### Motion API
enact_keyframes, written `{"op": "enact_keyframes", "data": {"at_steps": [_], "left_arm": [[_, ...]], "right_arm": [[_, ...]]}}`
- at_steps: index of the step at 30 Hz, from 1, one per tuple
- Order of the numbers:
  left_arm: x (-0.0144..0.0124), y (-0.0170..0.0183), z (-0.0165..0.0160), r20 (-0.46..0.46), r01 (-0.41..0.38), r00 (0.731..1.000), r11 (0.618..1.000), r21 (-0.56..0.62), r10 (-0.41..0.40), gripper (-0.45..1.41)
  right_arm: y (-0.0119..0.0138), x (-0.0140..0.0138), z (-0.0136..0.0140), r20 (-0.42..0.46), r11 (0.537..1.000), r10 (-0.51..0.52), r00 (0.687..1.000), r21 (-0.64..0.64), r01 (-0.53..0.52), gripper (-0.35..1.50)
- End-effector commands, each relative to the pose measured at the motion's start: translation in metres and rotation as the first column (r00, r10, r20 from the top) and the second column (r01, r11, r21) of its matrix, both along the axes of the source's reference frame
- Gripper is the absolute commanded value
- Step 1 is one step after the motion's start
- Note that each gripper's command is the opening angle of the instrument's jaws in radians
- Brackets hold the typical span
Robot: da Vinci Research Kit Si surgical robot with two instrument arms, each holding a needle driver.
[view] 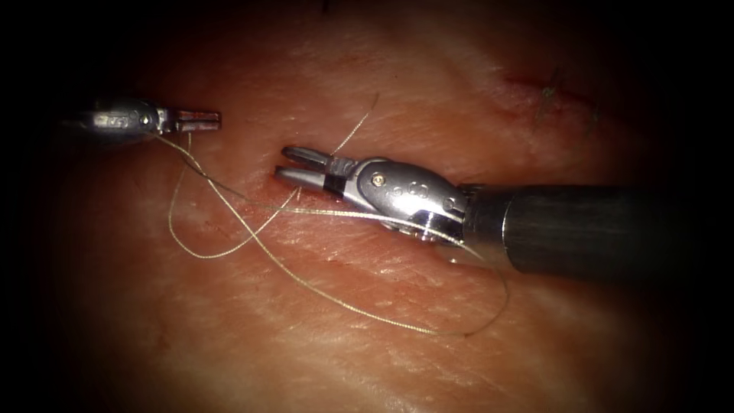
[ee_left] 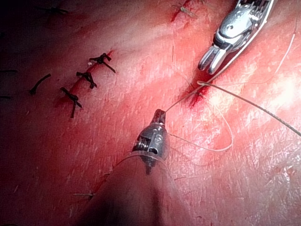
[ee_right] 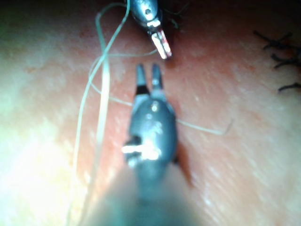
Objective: Wound Closure
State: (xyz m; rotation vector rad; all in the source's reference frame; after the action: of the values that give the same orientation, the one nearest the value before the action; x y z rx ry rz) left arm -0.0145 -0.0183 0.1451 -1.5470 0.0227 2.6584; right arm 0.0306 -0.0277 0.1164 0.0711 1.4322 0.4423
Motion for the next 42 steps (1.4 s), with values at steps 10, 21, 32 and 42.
{"op": "enact_keyframes", "data": {"at_steps": [10,21,32,42], "left_arm": [[-0.0035,-0.0016,-0.0079,0.094,0.011,0.996,0.999,-0.052,-0.007,-0.45],[-0.0101,-0.0014,-0.0150,0.244,0.002,0.970,0.998,-0.060,0.013,-0.45],[-0.0104,0.0012,-0.0090,0.302,0.001,0.953,0.999,-0.052,0.014,-0.45],[-0.0092,0.0003,-0.0044,0.350,-0.009,0.937,1.000,-0.025,0.017,-0.45]], "right_arm": [[-0.0003,0.0050,0.0054,0.052,0.999,-0.028,0.998,-0.028,0.030,0.07],[-0.0030,0.0101,0.0070,0.011,0.998,-0.064,0.998,-0.012,0.064,0.02],[-0.0058,0.0103,0.0029,-0.054,0.996,-0.093,0.994,0.006,0.093,0.01],[-0.0067,0.0100,0.0015,-0.095,0.997,-0.081,0.992,0.007,0.082,0.01]]}}
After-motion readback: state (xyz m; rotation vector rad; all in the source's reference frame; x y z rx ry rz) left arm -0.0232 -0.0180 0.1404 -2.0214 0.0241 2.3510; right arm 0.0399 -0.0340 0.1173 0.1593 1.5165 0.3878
